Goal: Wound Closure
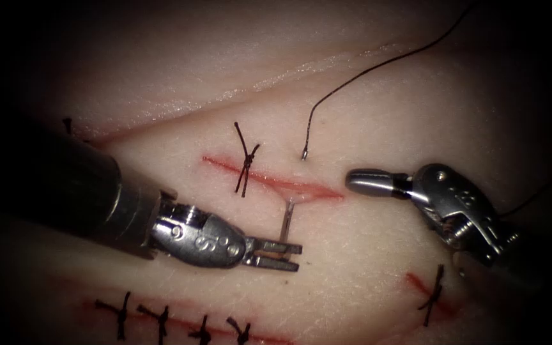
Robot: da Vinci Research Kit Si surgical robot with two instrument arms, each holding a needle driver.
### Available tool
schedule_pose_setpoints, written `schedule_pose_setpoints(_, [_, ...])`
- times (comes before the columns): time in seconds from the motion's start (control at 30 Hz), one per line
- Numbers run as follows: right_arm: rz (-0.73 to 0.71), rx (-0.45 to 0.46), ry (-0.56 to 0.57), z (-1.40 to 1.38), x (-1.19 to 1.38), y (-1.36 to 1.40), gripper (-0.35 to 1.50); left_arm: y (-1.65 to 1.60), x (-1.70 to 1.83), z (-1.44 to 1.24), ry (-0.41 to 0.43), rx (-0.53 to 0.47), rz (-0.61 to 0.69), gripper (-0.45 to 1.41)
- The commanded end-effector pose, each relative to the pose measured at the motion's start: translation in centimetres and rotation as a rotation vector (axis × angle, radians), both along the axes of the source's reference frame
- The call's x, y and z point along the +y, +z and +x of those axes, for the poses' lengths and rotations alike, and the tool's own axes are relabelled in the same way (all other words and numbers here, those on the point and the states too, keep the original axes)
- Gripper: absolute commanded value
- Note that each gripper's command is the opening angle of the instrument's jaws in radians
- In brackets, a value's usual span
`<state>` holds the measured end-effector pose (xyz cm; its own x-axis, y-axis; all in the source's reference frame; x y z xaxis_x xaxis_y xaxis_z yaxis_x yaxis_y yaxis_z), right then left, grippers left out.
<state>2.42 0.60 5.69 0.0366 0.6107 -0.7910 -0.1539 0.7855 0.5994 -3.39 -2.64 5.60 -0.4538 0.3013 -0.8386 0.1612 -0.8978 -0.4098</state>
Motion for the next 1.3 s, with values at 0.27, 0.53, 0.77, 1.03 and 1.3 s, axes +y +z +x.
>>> schedule_pose_setpoints(0.27, [-0.016, 0.010, -0.010, 0.14, -0.09, -0.04, -0.35, -0.30, -0.19, -0.08, -0.026, -0.009, 0.224, -0.45])
schedule_pose_setpoints(0.53, [0.018, 0.014, -0.006, 0.19, -0.12, -0.12, -0.35, -0.67, -0.15, -0.06, -0.035, -0.049, 0.283, -0.45])
schedule_pose_setpoints(0.77, [0.229, 0.048, 0.017, 0.18, -0.13, -0.16, 0.32, -0.94, -0.01, -0.03, -0.076, -0.068, 0.006, -0.45])
schedule_pose_setpoints(1.03, [0.324, 0.091, 0.049, 0.19, -0.13, -0.32, 0.89, -1.09, 0.31, -0.01, -0.158, -0.036, -0.232, -0.45])
schedule_pose_setpoints(1.3, [0.450, 0.112, 0.092, 0.17, -0.08, -0.49, 1.26, -1.08, 0.57, -0.03, -0.214, 0.020, -0.392, -0.45])
